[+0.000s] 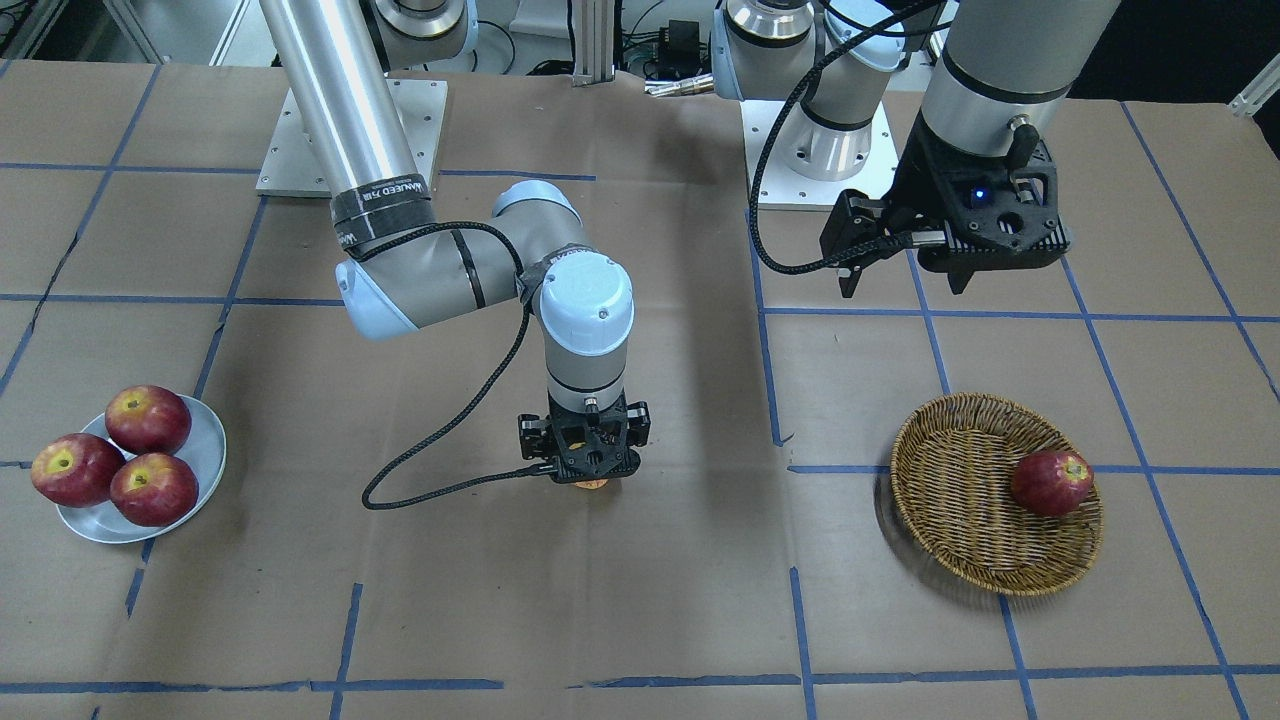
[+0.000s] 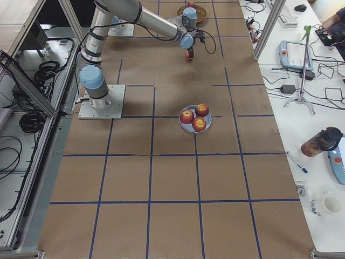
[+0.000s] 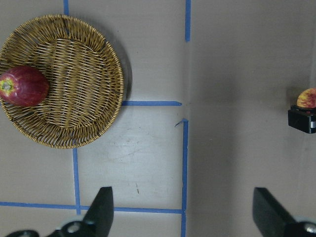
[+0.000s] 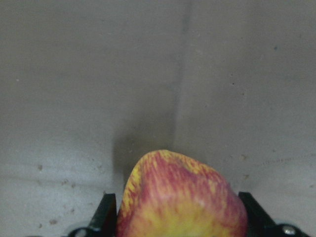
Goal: Transfer apple from basket to plate
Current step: 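Carry the apple with the right gripper over the white plate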
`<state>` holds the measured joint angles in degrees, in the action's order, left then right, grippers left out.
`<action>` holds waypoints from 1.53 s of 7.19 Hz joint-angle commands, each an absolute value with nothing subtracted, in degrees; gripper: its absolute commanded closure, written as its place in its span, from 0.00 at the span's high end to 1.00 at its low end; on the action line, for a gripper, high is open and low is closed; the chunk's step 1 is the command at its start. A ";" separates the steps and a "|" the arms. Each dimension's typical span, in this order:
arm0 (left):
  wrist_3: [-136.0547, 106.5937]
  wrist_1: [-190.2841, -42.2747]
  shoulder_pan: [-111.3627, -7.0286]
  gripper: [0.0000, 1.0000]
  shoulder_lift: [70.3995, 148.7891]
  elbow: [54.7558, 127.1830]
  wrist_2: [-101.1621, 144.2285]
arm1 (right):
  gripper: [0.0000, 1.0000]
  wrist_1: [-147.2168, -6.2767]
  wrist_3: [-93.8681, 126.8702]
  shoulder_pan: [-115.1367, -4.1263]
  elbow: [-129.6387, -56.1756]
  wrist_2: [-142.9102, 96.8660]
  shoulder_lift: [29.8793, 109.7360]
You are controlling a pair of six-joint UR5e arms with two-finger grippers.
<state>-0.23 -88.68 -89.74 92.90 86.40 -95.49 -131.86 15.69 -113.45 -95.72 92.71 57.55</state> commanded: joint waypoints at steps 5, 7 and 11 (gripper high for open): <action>-0.18 -87.89 -89.91 0.99 93.16 86.22 -97.12 | 0.61 -121.87 15.38 -111.63 -86.87 92.20 60.54; -0.18 -87.89 -90.00 0.99 93.08 86.40 -95.36 | 0.61 -112.80 5.25 -103.76 -85.43 92.11 65.11; -0.18 -87.80 -90.00 0.99 92.55 87.01 -95.80 | 0.61 -111.35 -21.99 -82.42 -93.92 91.93 75.38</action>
